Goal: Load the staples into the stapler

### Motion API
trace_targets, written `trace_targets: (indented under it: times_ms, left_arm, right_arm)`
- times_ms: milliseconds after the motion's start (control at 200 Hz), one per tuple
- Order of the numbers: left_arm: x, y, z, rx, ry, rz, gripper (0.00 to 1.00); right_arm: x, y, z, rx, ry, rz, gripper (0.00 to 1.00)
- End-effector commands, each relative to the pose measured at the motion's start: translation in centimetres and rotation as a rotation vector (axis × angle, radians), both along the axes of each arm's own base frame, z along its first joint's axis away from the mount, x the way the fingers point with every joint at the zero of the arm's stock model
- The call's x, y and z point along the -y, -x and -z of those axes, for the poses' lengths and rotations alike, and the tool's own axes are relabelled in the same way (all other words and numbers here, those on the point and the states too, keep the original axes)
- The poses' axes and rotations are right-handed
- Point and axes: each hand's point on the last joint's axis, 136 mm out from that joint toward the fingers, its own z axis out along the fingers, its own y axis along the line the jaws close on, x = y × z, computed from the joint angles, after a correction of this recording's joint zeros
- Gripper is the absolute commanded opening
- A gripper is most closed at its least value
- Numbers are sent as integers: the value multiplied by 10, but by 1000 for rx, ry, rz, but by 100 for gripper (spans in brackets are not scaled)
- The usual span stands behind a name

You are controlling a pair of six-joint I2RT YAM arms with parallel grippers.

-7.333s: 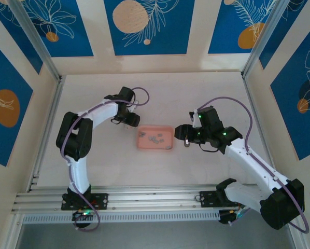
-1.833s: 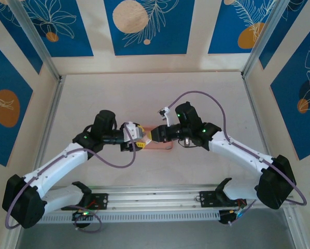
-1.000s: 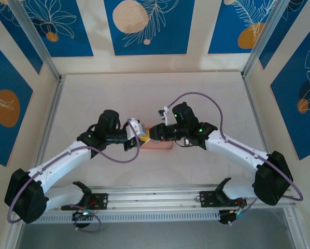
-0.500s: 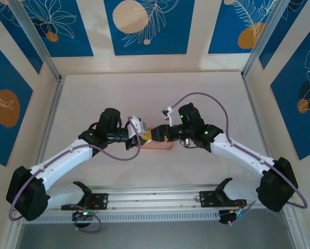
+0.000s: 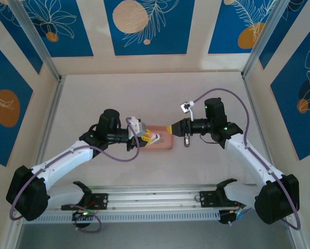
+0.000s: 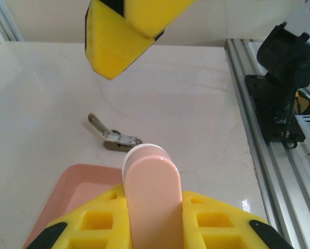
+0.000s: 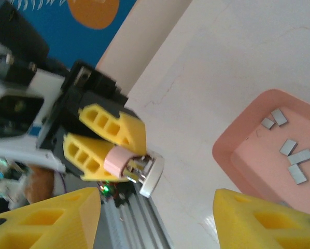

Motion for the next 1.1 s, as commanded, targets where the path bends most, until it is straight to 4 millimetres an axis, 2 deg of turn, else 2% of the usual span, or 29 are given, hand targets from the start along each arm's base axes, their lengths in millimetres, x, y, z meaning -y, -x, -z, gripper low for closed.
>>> trace_targets:
  times_ms: [0, 135, 215, 300, 485, 670, 995, 1095]
  left_arm:
    - [5, 17, -18, 35, 82, 101, 1]
    - [7, 25, -24, 41, 112, 155, 1]
    - [7, 29, -27, 45, 123, 180, 2]
    - [7, 32, -29, 48, 134, 199, 2]
    - [8, 36, -34, 50, 148, 235, 2]
    - [9, 38, -36, 50, 157, 251, 2]
    - [9, 40, -38, 52, 168, 262, 2]
    - [9, 40, -39, 54, 173, 262, 2]
  right_arm:
    - [-3, 38, -14, 331, 16, -221, 60]
    - [-9, 52, -6, 639, 86, -330, 62]
    - [-14, 57, -4, 750, 93, -388, 63]
    - [-20, 54, 1, 804, 129, -417, 62]
    - [-33, 52, 2, 820, 122, -484, 61]
    - [-42, 55, -2, 807, 55, -531, 54]
    - [-46, 60, -5, 752, -12, -588, 44]
    - [-45, 59, -8, 745, -26, -590, 38]
